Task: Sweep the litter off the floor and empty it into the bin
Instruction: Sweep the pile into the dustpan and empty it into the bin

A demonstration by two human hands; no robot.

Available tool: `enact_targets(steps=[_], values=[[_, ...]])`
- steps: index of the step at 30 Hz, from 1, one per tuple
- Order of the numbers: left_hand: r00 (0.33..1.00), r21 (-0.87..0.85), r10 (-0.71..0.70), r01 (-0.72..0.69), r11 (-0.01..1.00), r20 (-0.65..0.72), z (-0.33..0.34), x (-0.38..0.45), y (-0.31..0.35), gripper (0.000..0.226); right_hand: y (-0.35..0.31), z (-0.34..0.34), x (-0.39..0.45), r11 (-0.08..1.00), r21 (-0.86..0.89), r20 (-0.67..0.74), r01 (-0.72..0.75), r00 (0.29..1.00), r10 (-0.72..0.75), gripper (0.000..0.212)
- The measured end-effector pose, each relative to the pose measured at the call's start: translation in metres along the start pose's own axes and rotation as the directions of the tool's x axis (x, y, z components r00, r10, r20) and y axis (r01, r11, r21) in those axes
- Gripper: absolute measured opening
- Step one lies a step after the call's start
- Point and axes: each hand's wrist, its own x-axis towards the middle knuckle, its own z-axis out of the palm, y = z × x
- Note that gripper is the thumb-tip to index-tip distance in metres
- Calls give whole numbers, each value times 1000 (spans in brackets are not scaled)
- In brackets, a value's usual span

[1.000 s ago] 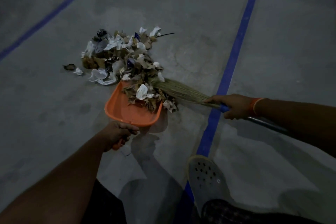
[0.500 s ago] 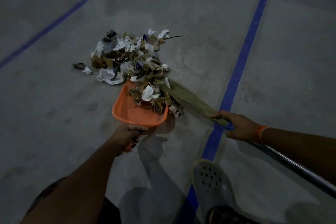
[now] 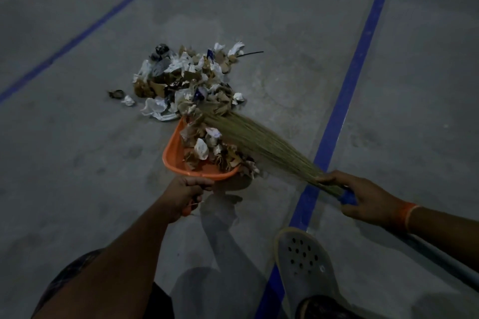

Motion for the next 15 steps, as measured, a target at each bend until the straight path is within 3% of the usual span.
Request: enact_targets(steps=[8, 15], values=[[1000, -20, 1, -2, 1000, -13, -3, -5, 0, 37, 5, -15, -2, 999, -49, -108, 24, 994, -29, 80], [999, -57, 11, -13, 998, -33, -6, -9, 3, 37, 16, -16, 6, 946, -321, -124, 50, 988, -95, 82]])
